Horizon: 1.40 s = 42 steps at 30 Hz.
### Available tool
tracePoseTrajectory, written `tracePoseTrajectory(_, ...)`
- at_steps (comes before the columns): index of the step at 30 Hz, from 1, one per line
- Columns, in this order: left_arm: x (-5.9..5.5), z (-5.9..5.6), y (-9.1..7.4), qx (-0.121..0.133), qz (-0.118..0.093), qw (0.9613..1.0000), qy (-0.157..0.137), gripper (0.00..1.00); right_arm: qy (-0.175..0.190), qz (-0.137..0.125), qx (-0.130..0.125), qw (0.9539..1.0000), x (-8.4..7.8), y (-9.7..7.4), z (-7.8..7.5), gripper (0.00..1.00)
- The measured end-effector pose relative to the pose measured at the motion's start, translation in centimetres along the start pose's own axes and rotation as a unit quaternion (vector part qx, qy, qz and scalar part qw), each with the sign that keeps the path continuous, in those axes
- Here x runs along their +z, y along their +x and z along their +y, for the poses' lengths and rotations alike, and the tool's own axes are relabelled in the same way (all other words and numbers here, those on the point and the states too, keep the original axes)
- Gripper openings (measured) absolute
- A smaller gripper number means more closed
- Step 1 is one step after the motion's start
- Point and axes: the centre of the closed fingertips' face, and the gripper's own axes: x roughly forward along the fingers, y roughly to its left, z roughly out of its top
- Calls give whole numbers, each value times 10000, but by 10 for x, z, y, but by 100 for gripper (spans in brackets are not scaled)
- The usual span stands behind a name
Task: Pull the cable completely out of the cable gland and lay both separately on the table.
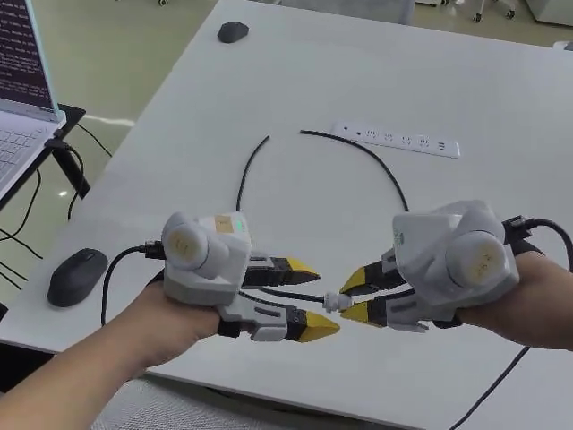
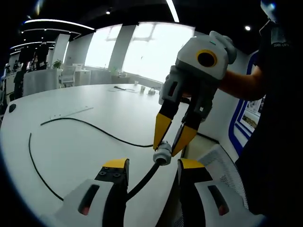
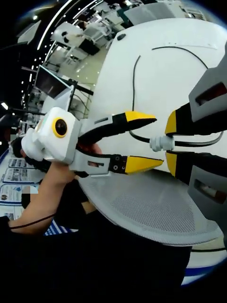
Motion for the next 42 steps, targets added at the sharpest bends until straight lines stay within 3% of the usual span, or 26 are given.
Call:
tracePoseTrajectory(2,2,0,0,-36,-29,10000,10,34,-26,-3,-10,10000,0,-1,0,6)
tracePoseTrajectory(20,5,-6,3,-228,-112,9997,-50,22,-293,-131,-4,9995,-3,-2,-1,6)
tracePoseTrajectory(26,4,-13,4,-333,-113,9993,158,16,-411,-162,15,9990,-4,-1,0,6)
tracePoseTrajectory(34,3,-13,2,-214,-101,9992,316,15,-490,-201,-17,9986,-4,1,1,7)
tracePoseTrajectory(42,3,-12,1,-239,-84,9995,168,15,-249,-349,-80,9991,-3,0,1,8)
